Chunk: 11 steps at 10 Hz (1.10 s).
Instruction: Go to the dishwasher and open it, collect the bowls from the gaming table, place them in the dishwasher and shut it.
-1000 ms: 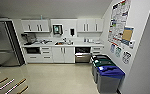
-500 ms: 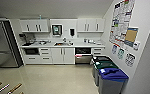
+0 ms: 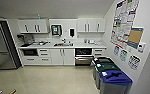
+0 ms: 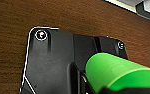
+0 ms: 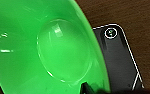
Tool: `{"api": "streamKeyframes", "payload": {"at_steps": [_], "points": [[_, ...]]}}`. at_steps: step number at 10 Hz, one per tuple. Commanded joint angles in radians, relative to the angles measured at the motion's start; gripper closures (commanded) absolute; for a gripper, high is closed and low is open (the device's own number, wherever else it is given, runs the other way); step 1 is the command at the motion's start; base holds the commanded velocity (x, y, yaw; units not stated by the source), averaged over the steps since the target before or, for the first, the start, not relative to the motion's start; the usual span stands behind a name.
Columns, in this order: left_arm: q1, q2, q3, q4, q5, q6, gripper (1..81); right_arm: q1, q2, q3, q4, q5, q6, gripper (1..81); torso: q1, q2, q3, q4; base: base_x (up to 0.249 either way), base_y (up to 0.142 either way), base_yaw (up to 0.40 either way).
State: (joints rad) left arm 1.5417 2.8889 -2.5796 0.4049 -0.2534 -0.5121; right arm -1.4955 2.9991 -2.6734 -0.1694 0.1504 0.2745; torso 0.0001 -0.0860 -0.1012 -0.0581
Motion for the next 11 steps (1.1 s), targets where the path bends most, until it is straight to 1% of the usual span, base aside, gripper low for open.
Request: {"api": "streamKeyframes", "payload": {"at_steps": [1,11], "points": [[-0.047,-0.013,0.002,0.018,0.034,0.003,81.1,0.037,0.008,0.012,-0.039,-0.074,-0.017,81.1,0.0,0.0,0.0,0.0,0.191,0.0,0.0],[-0.047,-0.014,0.002,0.018,0.033,0.003,81.1,0.039,0.011,0.012,-0.042,-0.074,-0.024,81.1,0.0,0.0,0.0,0.0,0.191,0.0,0.0]]}}
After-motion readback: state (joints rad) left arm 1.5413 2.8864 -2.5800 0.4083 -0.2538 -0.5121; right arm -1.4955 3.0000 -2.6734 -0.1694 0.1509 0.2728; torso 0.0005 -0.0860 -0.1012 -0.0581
